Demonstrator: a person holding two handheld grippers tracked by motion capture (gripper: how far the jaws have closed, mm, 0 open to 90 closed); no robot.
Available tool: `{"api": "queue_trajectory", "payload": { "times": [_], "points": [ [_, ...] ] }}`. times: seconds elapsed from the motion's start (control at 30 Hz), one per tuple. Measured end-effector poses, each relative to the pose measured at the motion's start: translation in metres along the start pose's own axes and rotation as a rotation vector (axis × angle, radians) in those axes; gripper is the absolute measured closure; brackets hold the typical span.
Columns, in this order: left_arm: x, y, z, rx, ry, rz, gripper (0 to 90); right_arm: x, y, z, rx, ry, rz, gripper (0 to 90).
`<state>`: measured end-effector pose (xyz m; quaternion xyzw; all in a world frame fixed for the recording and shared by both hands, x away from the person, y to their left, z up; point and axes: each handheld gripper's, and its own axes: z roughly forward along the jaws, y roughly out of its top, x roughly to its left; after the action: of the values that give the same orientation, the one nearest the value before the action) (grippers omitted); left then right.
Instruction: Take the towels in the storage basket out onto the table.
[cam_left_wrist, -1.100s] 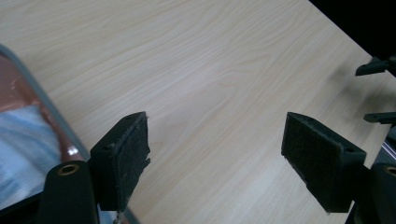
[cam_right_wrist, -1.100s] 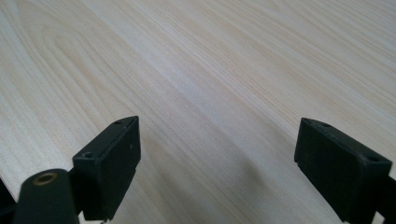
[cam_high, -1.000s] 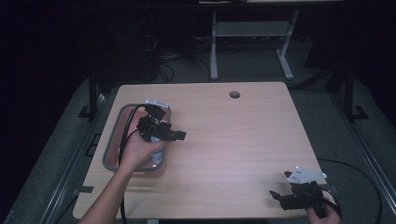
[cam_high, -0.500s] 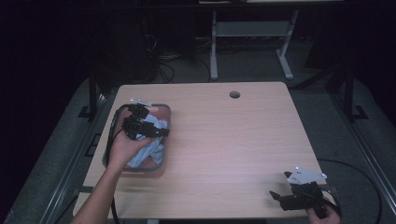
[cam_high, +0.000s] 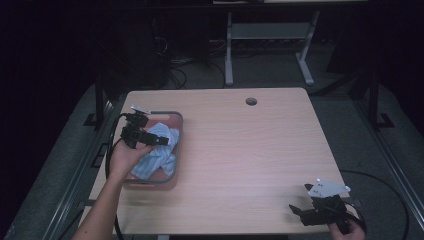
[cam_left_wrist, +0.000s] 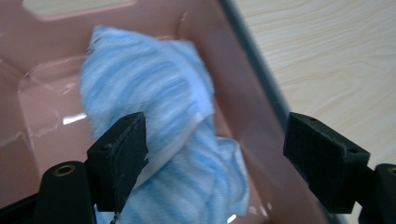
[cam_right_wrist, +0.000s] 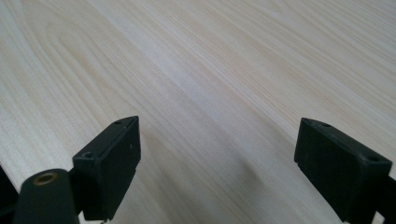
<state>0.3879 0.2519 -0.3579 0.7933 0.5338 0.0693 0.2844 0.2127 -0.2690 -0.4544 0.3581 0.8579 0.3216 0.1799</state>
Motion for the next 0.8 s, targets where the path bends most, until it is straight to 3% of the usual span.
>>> {"api": "queue_trajectory", "payload": {
  "times": [0.2, 0.3, 0.37, 0.47, 0.57, 0.8],
  "points": [
    [0.010, -0.007, 0.013, 0.056, 0.059, -0.034, 21.6, 0.002, 0.001, 0.000, 0.001, 0.006, -0.001, 13.9],
    [0.012, -0.008, 0.020, 0.095, 0.109, -0.048, 21.6, 0.002, 0.001, 0.000, -0.001, 0.007, -0.011, 13.9],
    [0.012, -0.008, 0.022, 0.107, 0.114, -0.057, 22.5, 0.002, 0.001, 0.000, -0.002, 0.003, -0.002, 13.9],
    [0.009, -0.007, 0.028, 0.146, 0.123, -0.042, 25.0, 0.001, 0.000, 0.000, -0.002, 0.005, -0.005, 13.9],
    [0.007, -0.008, 0.038, 0.216, 0.159, -0.009, 26.3, 0.002, 0.001, -0.001, -0.006, 0.004, -0.008, 13.9],
    [0.002, -0.009, 0.053, 0.310, 0.200, 0.034, 28.7, 0.003, 0.001, 0.000, -0.003, 0.006, -0.007, 13.9]
  ]
}}
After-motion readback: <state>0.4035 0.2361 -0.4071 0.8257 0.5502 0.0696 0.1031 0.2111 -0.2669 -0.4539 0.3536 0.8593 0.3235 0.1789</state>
